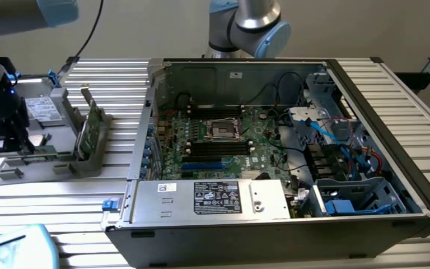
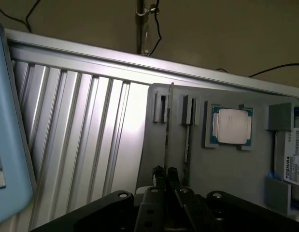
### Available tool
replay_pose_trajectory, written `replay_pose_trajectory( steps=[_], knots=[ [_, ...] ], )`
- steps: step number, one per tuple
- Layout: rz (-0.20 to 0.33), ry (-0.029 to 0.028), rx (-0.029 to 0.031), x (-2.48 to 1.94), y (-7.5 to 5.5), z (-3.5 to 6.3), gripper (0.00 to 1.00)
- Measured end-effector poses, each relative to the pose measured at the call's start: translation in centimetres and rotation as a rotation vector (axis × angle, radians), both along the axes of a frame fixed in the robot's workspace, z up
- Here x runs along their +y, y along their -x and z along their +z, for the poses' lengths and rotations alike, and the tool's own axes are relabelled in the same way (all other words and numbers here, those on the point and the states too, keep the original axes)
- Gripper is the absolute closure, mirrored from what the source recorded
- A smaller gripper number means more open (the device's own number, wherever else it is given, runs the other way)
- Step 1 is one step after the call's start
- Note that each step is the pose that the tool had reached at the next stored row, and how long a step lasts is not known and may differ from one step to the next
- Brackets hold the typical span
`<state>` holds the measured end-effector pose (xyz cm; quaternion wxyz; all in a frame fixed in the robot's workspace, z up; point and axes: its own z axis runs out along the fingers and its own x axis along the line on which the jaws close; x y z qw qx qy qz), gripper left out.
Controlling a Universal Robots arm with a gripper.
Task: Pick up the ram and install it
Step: 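Pick up the ram and move it above insertion slot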
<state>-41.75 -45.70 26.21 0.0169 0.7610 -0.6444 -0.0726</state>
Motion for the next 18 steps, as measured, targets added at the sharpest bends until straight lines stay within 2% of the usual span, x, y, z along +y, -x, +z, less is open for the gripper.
replay_pose_trajectory(
  steps=[4,12,18],
  knots=[
    [0.000,-0.0002,-0.0001,-0.01,-0.6,1.79,0.86],
    [0.000,-0.0011,0.0026,-0.27,-3.3,5.43,0.86],
    [0.000,-0.0064,0.0060,-0.41,-5.5,7.97,0.86]
  ],
)
